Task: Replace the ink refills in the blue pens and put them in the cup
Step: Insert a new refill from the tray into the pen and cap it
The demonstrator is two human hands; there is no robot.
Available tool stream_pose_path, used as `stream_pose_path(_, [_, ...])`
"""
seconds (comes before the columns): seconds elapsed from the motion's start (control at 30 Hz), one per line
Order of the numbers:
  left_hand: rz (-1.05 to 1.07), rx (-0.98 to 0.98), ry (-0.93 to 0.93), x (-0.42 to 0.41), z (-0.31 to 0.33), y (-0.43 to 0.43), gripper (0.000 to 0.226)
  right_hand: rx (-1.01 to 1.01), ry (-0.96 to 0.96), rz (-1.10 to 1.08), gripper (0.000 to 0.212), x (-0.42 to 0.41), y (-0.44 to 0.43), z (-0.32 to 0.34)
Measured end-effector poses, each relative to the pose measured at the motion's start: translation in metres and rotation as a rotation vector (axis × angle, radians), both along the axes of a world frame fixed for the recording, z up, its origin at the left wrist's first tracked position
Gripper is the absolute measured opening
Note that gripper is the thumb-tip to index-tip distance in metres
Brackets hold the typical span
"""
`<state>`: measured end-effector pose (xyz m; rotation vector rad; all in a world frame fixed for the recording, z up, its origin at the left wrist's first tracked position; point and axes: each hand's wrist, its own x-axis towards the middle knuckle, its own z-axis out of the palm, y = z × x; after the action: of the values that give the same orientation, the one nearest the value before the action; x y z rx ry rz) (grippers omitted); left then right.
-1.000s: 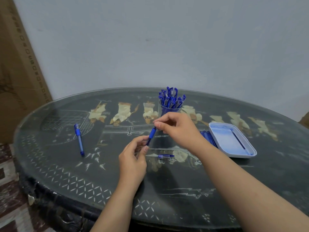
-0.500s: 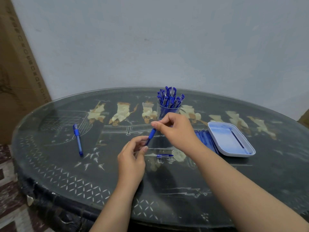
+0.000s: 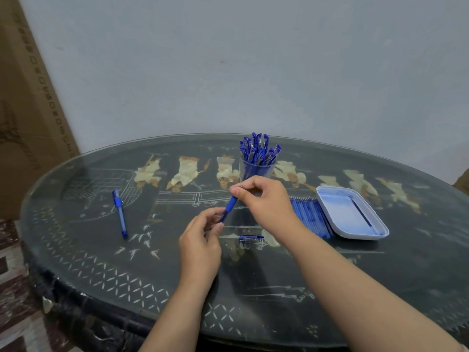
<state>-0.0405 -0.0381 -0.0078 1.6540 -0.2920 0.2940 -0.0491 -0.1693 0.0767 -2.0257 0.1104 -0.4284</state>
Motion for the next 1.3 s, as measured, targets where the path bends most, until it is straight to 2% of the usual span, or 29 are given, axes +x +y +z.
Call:
stream_pose_path(0.07, [0.003,-0.014,0.007,0.000,0.000,0.000,0.047,-0.015,-0.014,-0.015,0.008,0.001,0.004,-0.001])
stream_pose_path(0.13, [0.009,-0.024,0.012,0.000,0.000,0.000,0.045,0.072,-0.025,-0.007,0.015,-0.001,0.004,-0.004])
stream_pose_path(0.2, [0.021,-0.030,0.022,0.001,0.000,0.001,0.043,0.074,0.045,0.011,0.023,-0.002,-0.003,-0.008])
stream_pose_path(0.33, [0.019,-0.053,0.043,0.002,0.000,0.002,0.041,-0.592,0.451,0.168,0.036,-0.005,-0.024,-0.024])
stream_pose_path(0.4, [0.015,-0.070,0.058,0.002,0.000,0.001,0.040,-0.687,0.526,0.214,0.033,-0.006,-0.027,-0.030])
stream_pose_path(0.6, [0.003,-0.073,0.069,0.002,-0.001,0.002,0.039,-0.809,0.576,0.280,0.027,-0.004,-0.029,-0.028])
stream_pose_path(0.7, [-0.006,-0.070,0.064,0.002,-0.001,0.002,0.038,-0.646,0.485,0.221,0.012,-0.003,-0.034,-0.020])
stream_pose_path(0.83, [-0.020,-0.078,0.078,0.001,0.000,0.002,0.038,-0.223,0.323,0.140,0.024,-0.002,-0.040,0.010])
stream_pose_path(0.93, [-0.022,-0.084,0.086,0.002,0.001,0.002,0.038,0.176,0.068,0.078,0.019,-0.003,-0.029,0.028])
stream_pose_path(0.97, [-0.023,-0.086,0.084,0.002,0.001,0.001,0.039,0.251,0.004,0.077,0.019,-0.004,-0.024,0.031])
stream_pose_path(1.07, [-0.022,-0.087,0.074,0.001,0.001,0.001,0.041,0.257,-0.061,0.113,0.017,-0.005,-0.009,0.035])
stream_pose_path(1.3, [-0.015,-0.068,0.071,0.001,0.000,0.003,0.039,-0.064,0.005,0.122,0.017,0.005,0.002,0.025])
